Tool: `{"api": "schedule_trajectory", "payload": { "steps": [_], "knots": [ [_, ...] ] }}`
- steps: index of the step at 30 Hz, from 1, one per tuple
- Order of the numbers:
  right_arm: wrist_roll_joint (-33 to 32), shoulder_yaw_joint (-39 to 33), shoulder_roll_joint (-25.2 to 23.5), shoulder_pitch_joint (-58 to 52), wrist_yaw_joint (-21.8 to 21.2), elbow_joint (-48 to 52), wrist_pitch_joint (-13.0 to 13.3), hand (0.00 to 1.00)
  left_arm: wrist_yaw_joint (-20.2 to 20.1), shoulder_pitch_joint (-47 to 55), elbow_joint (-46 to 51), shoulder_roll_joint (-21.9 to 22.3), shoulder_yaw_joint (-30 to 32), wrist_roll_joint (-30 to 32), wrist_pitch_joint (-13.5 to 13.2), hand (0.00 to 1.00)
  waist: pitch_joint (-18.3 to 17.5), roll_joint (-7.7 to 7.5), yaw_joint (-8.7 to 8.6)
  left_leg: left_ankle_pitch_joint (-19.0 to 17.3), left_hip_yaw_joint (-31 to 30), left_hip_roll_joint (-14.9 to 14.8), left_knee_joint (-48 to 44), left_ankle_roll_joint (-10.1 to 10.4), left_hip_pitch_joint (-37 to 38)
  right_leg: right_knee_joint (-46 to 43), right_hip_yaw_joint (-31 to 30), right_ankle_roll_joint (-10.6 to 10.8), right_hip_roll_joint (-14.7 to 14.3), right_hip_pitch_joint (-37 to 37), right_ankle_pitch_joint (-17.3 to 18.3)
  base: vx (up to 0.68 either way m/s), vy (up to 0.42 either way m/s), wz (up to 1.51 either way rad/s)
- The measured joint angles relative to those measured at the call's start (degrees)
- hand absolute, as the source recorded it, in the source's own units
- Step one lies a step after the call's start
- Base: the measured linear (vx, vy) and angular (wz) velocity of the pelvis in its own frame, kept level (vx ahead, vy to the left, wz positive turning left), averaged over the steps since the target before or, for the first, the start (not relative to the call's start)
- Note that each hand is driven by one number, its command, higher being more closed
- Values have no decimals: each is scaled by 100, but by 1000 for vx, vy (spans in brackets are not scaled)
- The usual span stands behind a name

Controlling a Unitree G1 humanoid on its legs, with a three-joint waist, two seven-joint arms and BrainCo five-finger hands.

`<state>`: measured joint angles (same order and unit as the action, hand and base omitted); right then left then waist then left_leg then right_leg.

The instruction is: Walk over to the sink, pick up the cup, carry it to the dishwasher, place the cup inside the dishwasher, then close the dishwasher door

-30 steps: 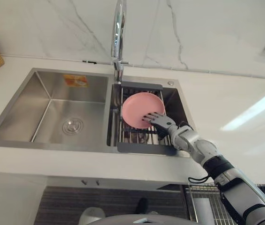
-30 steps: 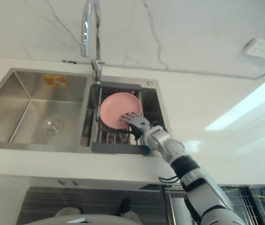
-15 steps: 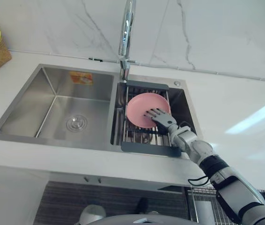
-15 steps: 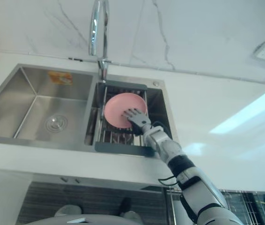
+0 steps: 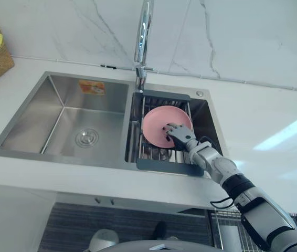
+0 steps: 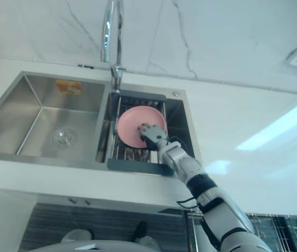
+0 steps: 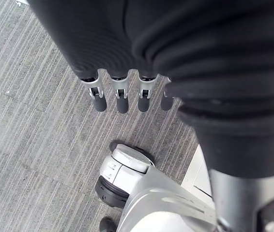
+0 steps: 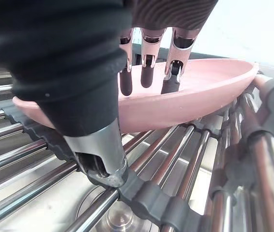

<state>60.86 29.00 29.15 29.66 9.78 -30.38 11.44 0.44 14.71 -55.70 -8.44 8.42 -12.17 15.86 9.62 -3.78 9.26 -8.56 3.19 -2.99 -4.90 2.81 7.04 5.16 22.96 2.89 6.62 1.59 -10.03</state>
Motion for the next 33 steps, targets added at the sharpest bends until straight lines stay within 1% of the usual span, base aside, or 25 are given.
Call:
{"api": "schedule_trajectory", "payload": {
  "steps": [3,7,12,15,17,19,22,26,30,33],
  "knots": [
    [-40,0,0,0,122,1,51,100,0,0,0,1,0,1,-7,0,0,0,-1,0,1,0,3,0,-7,0,-1,0,0,-18,0,0,0,0],
    [-97,-1,2,0,393,21,141,100,0,-1,4,9,6,3,-13,0,-2,1,-3,1,1,4,0,-1,-10,0,-1,-2,1,-58,-6,0,0,0],
    [-323,-54,24,3,832,78,227,100,2,1,2,23,32,7,-22,0,-2,1,-7,5,2,16,-1,-7,-7,0,-2,4,12,-57,-13,0,0,0],
    [-359,-157,101,11,1057,347,272,100,7,14,2,37,50,8,-30,0,-2,2,-23,8,3,19,-2,-13,-9,0,-4,2,15,-61,-18,0,0,0],
    [-444,-404,159,65,1202,588,368,100,10,22,2,42,55,8,-37,0,-4,5,-42,15,8,20,-3,-14,-17,0,-7,-4,15,-74,-25,0,0,0],
    [-444,-483,331,125,1260,800,434,100,12,33,2,50,60,7,-62,0,-4,5,-47,18,8,20,-3,-13,-24,0,-8,-8,15,-81,-29,0,0,0],
    [-435,-486,584,371,1276,1044,507,100,16,57,2,55,61,8,-79,0,-4,6,-92,23,9,19,-3,-9,-31,0,-13,-15,12,-88,-34,0,0,0],
    [-425,-494,776,512,1254,1393,597,100,18,70,-2,54,62,10,-79,0,-5,5,-144,24,20,18,-1,-8,-31,0,-27,-16,11,-94,-35,0,0,0],
    [-425,-495,786,529,1126,1406,688,100,15,69,-5,54,61,10,-78,0,-6,4,-147,24,56,18,0,-8,-49,0,-40,-17,9,-131,-44,-2,2,-3],
    [-430,-495,807,529,930,1416,752,100,15,67,-5,54,60,9,-77,0,-7,4,-164,25,92,18,-1,-10,-75,0,-62,-19,7,-176,-60,-8,8,-6]
  ]
}}
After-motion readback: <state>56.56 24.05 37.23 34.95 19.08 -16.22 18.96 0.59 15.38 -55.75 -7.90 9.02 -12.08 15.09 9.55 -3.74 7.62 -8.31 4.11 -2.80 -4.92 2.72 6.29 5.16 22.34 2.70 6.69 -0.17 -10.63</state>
